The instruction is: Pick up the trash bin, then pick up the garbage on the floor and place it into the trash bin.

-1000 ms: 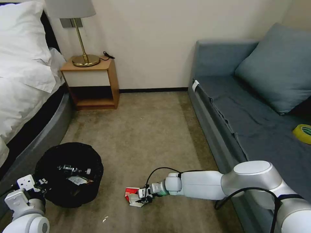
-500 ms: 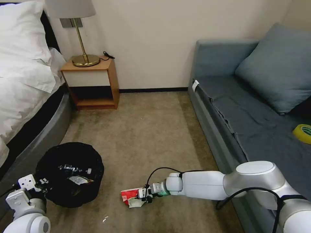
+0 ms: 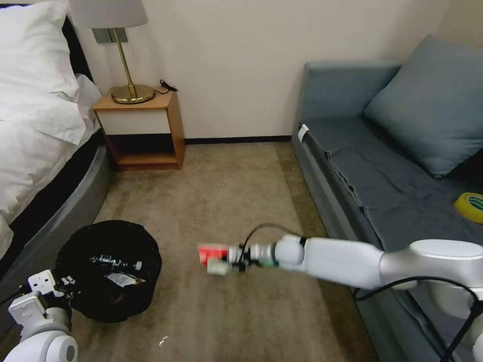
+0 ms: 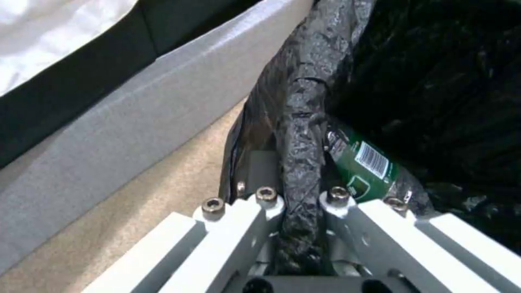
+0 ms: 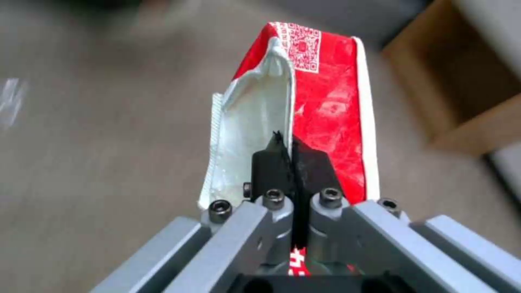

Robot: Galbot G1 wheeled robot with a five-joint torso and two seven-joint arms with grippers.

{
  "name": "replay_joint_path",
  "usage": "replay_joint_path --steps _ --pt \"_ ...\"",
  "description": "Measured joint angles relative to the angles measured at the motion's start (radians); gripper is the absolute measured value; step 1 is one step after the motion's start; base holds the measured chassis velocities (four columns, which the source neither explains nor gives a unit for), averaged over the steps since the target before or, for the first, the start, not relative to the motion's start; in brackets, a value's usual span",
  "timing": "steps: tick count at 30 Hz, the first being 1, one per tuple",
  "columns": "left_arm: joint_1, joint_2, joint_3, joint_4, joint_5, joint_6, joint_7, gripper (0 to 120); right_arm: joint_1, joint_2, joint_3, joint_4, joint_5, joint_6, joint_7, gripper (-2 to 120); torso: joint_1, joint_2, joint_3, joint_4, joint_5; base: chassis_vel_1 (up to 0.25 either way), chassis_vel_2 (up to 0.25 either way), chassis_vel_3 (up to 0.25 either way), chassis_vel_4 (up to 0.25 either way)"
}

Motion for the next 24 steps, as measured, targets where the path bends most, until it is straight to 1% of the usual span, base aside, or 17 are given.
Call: replay_joint_path --steps 3,4,6,8,10,12,13,16,17,20,24 --pt "0.0 -0.002 0.004 -0.002 0.002 0.001 0.0 1 0.043 0.033 0.043 0.094 0.052 -0.041 0.027 0 0.0 0.0 0.0 0.0005 -0.0002 0.0 0.0 0.0 0.0" --pt "0.0 -0.002 0.004 -0.002 0.002 0.001 0.0 1 0.043 0.033 0.043 0.094 0.052 -0.041 0.027 0 0.0 0.0 0.0 0.0005 -0.0002 0.0 0.0 0.0 0.0" --pt "-0.001 -0.004 0.007 -0.004 0.003 0.002 0.0 1 0.07 0.075 0.072 0.18 0.107 -0.089 0.06 0 0.0 0.0 0.0 0.0005 -0.0002 0.0 0.0 0.0 0.0" --pt "-0.001 -0.004 0.008 -0.004 0.004 0.003 0.0 1 0.074 0.084 0.079 0.199 0.118 -0.099 0.068 0 0.0 0.0 0.0 0.0006 -0.0002 0.0 0.0 0.0 0.0" --pt "-0.006 -0.006 0.013 -0.004 0.006 0.006 0.0 1 0.077 0.123 0.091 0.282 0.187 -0.148 0.128 0 0.0 0.0 0.0 0.0004 -0.0003 0.0 0.0 0.0 0.0" --pt "-0.009 -0.007 0.016 -0.007 0.007 0.011 0.0 1 0.07 0.156 0.073 0.331 0.234 -0.179 0.186 0 0.0 0.0 0.0 0.0003 -0.0004 0.0 0.0 0.0 0.0" --pt "-0.009 -0.007 0.016 -0.007 0.007 0.011 0.0 1 0.07 0.156 0.073 0.331 0.234 -0.179 0.186 0 0.0 0.0 0.0 0.0003 -0.0004 0.0 0.0 0.0 0.0" --pt "-0.009 -0.009 0.022 -0.017 0.009 0.016 -0.002 1 0.043 0.21 0.027 0.325 0.25 -0.203 0.254 0 0.0 0.0 0.0 0.0004 -0.0004 0.0 0.0 0.0 0.0" --pt "-0.009 -0.009 0.022 -0.017 0.009 0.016 -0.002 1 0.043 0.21 0.027 0.325 0.25 -0.203 0.254 0 0.0 0.0 0.0 0.0004 -0.0004 0.0 0.0 0.0 0.0" --pt "-0.007 -0.013 0.025 -0.03 0.01 0.019 -0.002 1 0.028 0.253 -0.013 0.26 0.233 -0.203 0.275 0 0.0 0.0 0.0 0.0003 -0.0003 0.0 0.0 0.0 0.0" --pt "-0.004 -0.018 0.026 -0.04 0.011 0.02 -0.002 1 0.019 0.279 -0.041 0.226 0.226 -0.208 0.302 0 0.0 0.0 0.0 0.0002 -0.0003 0.0 0.0 0.0 0.0"
